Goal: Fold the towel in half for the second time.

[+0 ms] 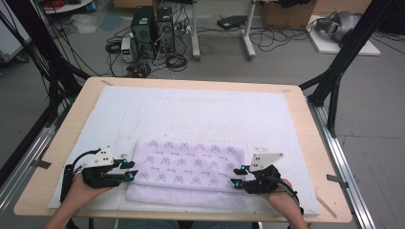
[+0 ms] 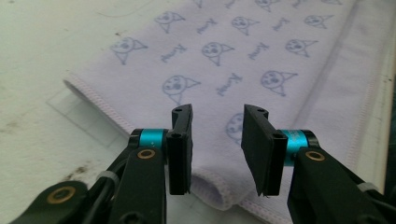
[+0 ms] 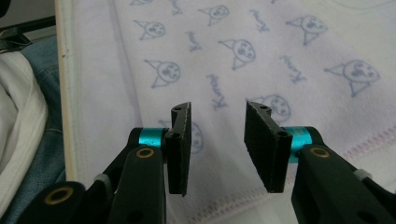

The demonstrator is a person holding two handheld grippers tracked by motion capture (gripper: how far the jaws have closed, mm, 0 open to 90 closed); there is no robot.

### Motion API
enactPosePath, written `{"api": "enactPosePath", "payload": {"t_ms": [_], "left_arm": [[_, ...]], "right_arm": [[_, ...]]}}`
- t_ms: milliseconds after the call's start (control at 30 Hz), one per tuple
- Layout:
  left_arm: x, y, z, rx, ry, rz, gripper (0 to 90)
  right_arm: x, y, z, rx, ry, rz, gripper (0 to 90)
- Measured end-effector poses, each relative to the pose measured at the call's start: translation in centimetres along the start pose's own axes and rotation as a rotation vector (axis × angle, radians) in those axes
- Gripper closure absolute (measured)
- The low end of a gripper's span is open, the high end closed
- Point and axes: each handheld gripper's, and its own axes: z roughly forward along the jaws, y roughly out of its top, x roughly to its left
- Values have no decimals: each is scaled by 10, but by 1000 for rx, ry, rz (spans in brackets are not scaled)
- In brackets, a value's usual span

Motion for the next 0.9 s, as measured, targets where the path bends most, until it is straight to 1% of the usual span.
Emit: {"api": "enactPosePath", "payload": {"t_ms": [33, 67, 100, 167, 233, 300, 367, 467, 500, 567, 600, 633, 667, 700, 733, 767, 833, 900], "left_arm": [[-1, -1, 1, 11, 0, 9, 639], [-2, -4, 3, 23, -4, 9, 639], [-2, -6, 4, 34, -4, 10, 637], [-4, -11, 7, 62, -3, 25, 622], [-4, -14, 9, 67, -12, 26, 608], [-4, -14, 9, 65, -14, 26, 609], [-5, -14, 10, 67, -10, 41, 659], [-7, -13, 11, 67, -11, 58, 761], [-8, -13, 11, 64, -10, 61, 804], [-8, -12, 10, 66, -6, 69, 850], [-8, -12, 10, 59, -6, 62, 864], [-8, -11, 8, 50, -3, 59, 871], [-9, -10, 6, 42, -3, 56, 874], [-9, -8, 3, 37, 0, 63, 875], [-10, -6, 0, 23, 3, 60, 876], [-11, -4, -4, 8, 8, 60, 877], [-14, 2, -12, -10, 16, 72, 877], [-20, 6, -19, -23, 9, 86, 878]], "right_arm": [[1, 0, 1, 0, -1, -5, 613], [2, -1, 2, 0, 4, -8, 612], [3, -2, 3, 7, 10, -10, 612], [5, -6, 7, 29, 18, -11, 609], [5, -9, 10, 46, 20, -19, 607], [6, -11, 12, 45, 20, -15, 607], [6, -12, 13, 42, 16, -19, 626], [6, -13, 14, 39, 16, -14, 694], [6, -12, 14, 40, 11, -16, 737], [8, -12, 13, 47, 7, -27, 823], [9, -11, 12, 49, 9, -35, 850], [9, -10, 11, 54, 12, -50, 858], [9, -9, 10, 51, 15, -55, 859], [8, -9, 8, 42, 20, -45, 860], [6, -8, 5, 30, 29, -42, 860], [6, -7, 1, 19, 26, -37, 860], [6, -4, -7, -16, 28, -29, 860], [7, 1, -17, -30, 26, -39, 860]]}}
